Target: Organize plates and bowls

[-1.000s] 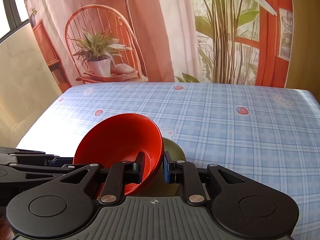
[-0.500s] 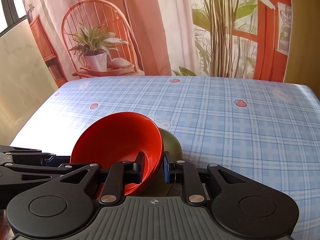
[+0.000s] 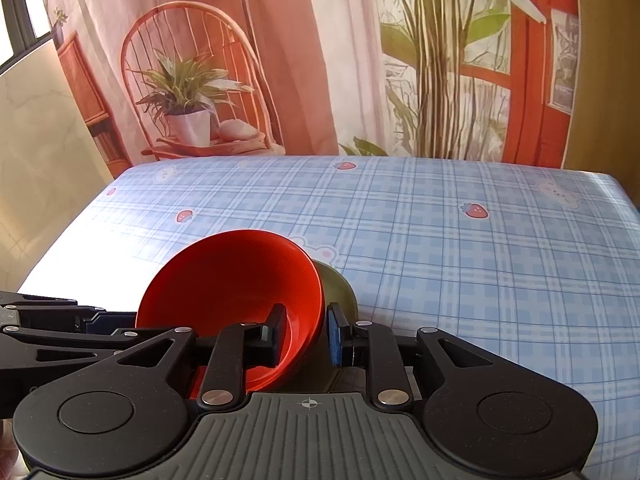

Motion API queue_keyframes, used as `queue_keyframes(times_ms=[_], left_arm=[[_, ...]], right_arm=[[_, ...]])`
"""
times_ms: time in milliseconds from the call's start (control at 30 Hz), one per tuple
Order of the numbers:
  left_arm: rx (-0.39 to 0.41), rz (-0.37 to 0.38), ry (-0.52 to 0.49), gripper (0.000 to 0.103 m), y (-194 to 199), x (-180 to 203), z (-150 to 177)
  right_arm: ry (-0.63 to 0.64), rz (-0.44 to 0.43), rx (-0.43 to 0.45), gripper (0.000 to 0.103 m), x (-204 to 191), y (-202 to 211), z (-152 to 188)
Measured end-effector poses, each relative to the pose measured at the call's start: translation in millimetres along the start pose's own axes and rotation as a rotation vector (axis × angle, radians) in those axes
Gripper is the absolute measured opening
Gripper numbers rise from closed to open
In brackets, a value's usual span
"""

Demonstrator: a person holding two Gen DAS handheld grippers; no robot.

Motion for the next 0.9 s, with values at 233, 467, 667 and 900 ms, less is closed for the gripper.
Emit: queue_keyframes(times_ms=[233, 467, 667, 900], left_arm=[[0.025, -0.024, -0.003, 0.033, 10.1, -2.6, -5.6], [0.080, -0.042, -0.026, 0.049, 31.2, 2.3, -17.0], [0.162, -0.092, -0.075, 0.078, 63.3, 10.1, -27.9], [0.267, -0.163, -0.119, 0.103, 114.3, 16.9, -40.5]], right_arm=[[0.005, 0.018, 0.014, 0.027, -0.3, 6.1, -3.6], [0.012, 0.051, 0.048, 0.050, -2.1, 20.9, -12.3], [0.035, 0.082, 0.097, 0.078, -6.1, 47.4, -24.5], [0.085, 0.117, 0.179, 0.102, -19.0, 95.4, -41.3]])
Point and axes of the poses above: each gripper's, at about its wrist camera, not at the fingertips, and y roughly against the way its jaws point, x to its right, z to its underside, the point moved 1 cm from there along -y, roughly the way its jaws point, and after that the axes turned 7 degrees about x, right-handed, at the moved point
